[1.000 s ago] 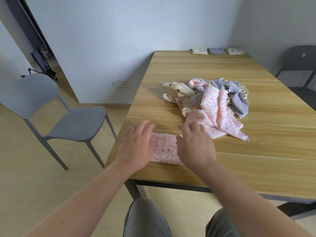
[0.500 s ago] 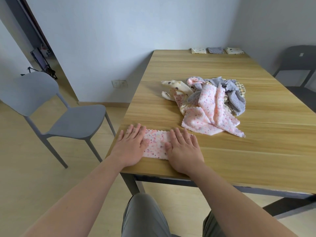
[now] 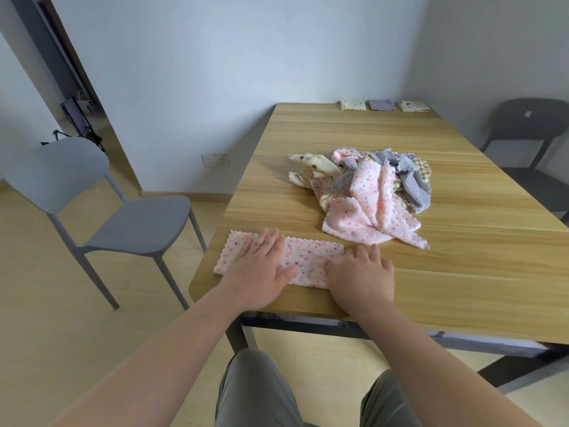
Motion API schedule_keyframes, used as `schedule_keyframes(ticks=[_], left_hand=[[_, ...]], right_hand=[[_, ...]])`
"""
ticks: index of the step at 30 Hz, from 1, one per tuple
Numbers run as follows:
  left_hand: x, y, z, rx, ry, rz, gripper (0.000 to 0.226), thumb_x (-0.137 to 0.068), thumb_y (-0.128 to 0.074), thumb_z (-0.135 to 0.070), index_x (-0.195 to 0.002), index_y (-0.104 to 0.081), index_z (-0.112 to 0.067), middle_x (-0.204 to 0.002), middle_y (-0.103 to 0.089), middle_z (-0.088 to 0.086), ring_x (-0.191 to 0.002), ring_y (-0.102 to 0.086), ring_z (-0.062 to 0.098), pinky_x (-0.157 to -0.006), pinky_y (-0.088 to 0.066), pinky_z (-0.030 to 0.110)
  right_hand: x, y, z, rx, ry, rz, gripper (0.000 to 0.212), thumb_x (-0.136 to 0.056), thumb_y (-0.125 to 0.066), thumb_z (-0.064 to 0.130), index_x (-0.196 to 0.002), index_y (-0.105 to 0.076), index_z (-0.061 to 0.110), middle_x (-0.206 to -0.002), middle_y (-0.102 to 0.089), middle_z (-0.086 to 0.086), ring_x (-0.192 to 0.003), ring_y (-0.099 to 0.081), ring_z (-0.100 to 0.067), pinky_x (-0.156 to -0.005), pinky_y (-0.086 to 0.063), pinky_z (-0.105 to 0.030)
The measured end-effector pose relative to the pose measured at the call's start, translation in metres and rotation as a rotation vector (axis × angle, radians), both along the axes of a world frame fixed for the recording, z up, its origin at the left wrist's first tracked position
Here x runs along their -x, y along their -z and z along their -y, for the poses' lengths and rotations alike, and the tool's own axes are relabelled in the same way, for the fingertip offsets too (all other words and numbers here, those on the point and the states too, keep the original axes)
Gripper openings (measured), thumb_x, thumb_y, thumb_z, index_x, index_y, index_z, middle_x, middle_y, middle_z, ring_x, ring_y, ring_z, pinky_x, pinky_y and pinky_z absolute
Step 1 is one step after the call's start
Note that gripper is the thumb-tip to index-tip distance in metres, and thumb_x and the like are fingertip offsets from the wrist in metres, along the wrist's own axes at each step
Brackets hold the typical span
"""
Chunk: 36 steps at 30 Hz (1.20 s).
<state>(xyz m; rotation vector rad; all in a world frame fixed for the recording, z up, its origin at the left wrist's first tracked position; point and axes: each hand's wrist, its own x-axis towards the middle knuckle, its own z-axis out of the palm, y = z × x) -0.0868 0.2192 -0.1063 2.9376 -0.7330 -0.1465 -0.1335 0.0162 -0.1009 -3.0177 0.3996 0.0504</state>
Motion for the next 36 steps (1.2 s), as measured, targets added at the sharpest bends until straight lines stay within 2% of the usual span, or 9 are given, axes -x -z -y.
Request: schedule_keyframes(ticks=[5, 7, 9, 12, 20, 24, 29, 32, 36], left_hand=[[0.01, 0.006, 0.022, -0.106, -0.008, -0.043, 0.096, -0.092, -0.009, -0.079, -0.161, 0.013, -0.015, -0.168, 0.02, 0.001, -0.153, 0.024, 0.015, -0.126, 0.008, 0.043], [0.013, 0.004, 0.024, -0.113, -0.009, -0.06, 0.101, -0.089, -0.01, -0.083, -0.16, 0.014, -0.014, -0.168, 0.02, 0.002, -0.153, 0.024, 0.016, -0.126, 0.009, 0.044], [0.017, 0.001, 0.024, -0.09, -0.001, -0.079, 0.105, -0.088, -0.014, -0.084, -0.16, 0.014, -0.014, -0.168, 0.019, 0.002, -0.153, 0.023, 0.017, -0.126, 0.009, 0.044], [0.023, 0.0, 0.026, -0.066, 0.005, -0.089, 0.108, -0.087, -0.019, -0.086, -0.16, 0.015, -0.015, -0.169, 0.018, 0.002, -0.153, 0.021, 0.017, -0.126, 0.01, 0.042], [0.046, 0.006, 0.071, -0.052, 0.081, -0.089, 0.104, -0.09, -0.015, -0.083, -0.158, 0.02, -0.013, -0.167, 0.023, 0.001, -0.151, 0.027, 0.016, -0.125, 0.011, 0.044], [0.052, 0.011, 0.103, 0.012, 0.089, -0.091, 0.106, -0.09, -0.021, -0.082, -0.158, 0.017, -0.01, -0.167, 0.022, 0.003, -0.153, 0.025, 0.018, -0.125, 0.013, 0.044], [0.029, -0.012, 0.095, 0.323, 0.144, -0.232, 0.122, -0.075, -0.067, -0.074, -0.162, 0.0, -0.023, -0.17, 0.004, -0.009, -0.155, 0.005, 0.01, -0.126, -0.005, 0.038], [0.012, -0.028, 0.045, 0.386, 0.061, -0.157, 0.095, -0.088, -0.063, -0.064, -0.162, -0.014, -0.03, -0.168, -0.006, -0.015, -0.154, -0.014, 0.01, -0.122, -0.02, 0.035], [-0.004, -0.007, -0.015, 0.414, -0.174, 0.001, 0.056, -0.103, -0.048, -0.048, -0.155, -0.039, -0.028, -0.163, -0.032, -0.011, -0.15, -0.027, 0.01, -0.121, -0.027, 0.038]], right_hand=[[-0.007, -0.01, -0.01, -0.079, -0.074, 0.126, 0.029, -0.101, -0.04, 0.029, -0.121, -0.059, 0.018, -0.124, -0.058, -0.005, -0.121, -0.047, -0.027, -0.098, -0.04, -0.039], [-0.011, -0.013, -0.011, -0.271, -0.035, 0.14, 0.023, -0.099, -0.045, 0.025, -0.117, -0.057, 0.016, -0.111, -0.06, -0.004, -0.107, -0.054, -0.025, -0.092, -0.048, -0.038], [-0.013, -0.02, -0.01, -0.57, 0.016, 0.163, 0.019, -0.101, -0.048, 0.026, -0.116, -0.052, 0.015, -0.094, -0.059, 0.001, -0.086, -0.059, -0.017, -0.072, -0.054, -0.033], [-0.012, -0.034, -0.007, -0.794, 0.042, 0.238, 0.025, -0.102, -0.051, 0.026, -0.124, -0.049, 0.015, -0.095, -0.061, 0.0, -0.078, -0.061, -0.016, -0.056, -0.045, -0.027], [0.014, -0.06, 0.006, -0.633, -0.147, 0.428, 0.014, -0.104, -0.05, 0.02, -0.113, -0.039, 0.019, -0.068, -0.059, -0.001, -0.058, -0.054, -0.017, -0.049, -0.033, -0.031], [0.023, -0.066, 0.014, -0.592, -0.141, 0.424, 0.013, -0.104, -0.049, 0.021, -0.113, -0.039, 0.021, -0.068, -0.061, -0.002, -0.055, -0.055, -0.016, -0.049, -0.037, -0.032], [0.02, -0.066, 0.024, -0.559, -0.084, 0.371, 0.016, -0.103, -0.045, 0.014, -0.115, -0.04, 0.022, -0.075, -0.065, -0.007, -0.062, -0.061, -0.024, -0.054, -0.049, -0.04], [0.016, -0.064, 0.022, -0.604, -0.069, 0.326, 0.017, -0.103, -0.045, 0.013, -0.116, -0.04, 0.023, -0.076, -0.065, -0.007, -0.059, -0.058, -0.022, -0.051, -0.044, -0.035], [0.004, -0.059, 0.0, -0.691, -0.059, 0.253, 0.021, -0.101, -0.05, 0.013, -0.116, -0.044, 0.026, -0.1, -0.067, -0.004, -0.075, -0.063, -0.016, -0.058, -0.051, -0.03]])
